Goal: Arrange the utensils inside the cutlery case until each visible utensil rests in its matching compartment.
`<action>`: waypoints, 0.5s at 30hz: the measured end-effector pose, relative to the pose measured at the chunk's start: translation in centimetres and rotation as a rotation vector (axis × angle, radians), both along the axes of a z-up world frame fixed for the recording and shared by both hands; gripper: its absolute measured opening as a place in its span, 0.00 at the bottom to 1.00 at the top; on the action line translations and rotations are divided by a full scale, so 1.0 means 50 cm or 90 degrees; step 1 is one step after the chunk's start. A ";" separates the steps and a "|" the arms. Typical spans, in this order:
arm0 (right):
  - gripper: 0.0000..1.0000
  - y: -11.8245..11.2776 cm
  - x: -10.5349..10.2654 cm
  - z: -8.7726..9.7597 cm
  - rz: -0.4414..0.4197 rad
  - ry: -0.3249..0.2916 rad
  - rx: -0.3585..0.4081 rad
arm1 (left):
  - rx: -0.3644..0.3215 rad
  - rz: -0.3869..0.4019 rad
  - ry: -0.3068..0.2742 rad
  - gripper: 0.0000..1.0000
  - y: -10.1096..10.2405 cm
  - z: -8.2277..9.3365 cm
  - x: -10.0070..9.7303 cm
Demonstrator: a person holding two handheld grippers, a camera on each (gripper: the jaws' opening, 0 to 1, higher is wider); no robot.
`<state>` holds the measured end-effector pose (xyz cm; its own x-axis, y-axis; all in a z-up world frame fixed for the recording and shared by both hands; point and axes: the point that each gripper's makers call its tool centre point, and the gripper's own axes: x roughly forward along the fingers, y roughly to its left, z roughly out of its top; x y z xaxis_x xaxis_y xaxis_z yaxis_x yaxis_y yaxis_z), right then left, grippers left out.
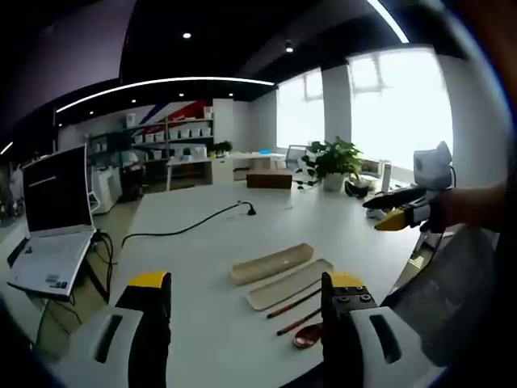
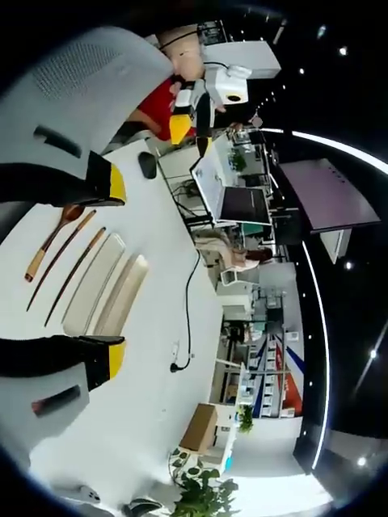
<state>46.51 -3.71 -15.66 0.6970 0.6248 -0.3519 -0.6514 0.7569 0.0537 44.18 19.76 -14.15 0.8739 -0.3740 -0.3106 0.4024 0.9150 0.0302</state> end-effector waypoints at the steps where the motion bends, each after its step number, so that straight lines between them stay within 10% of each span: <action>1: 0.60 0.002 -0.002 -0.001 0.002 0.008 0.006 | 0.000 0.001 0.000 0.78 0.000 0.000 0.000; 15: 0.46 0.041 -0.023 -0.001 0.070 0.025 0.012 | 0.016 -0.003 0.009 0.76 0.002 -0.005 0.005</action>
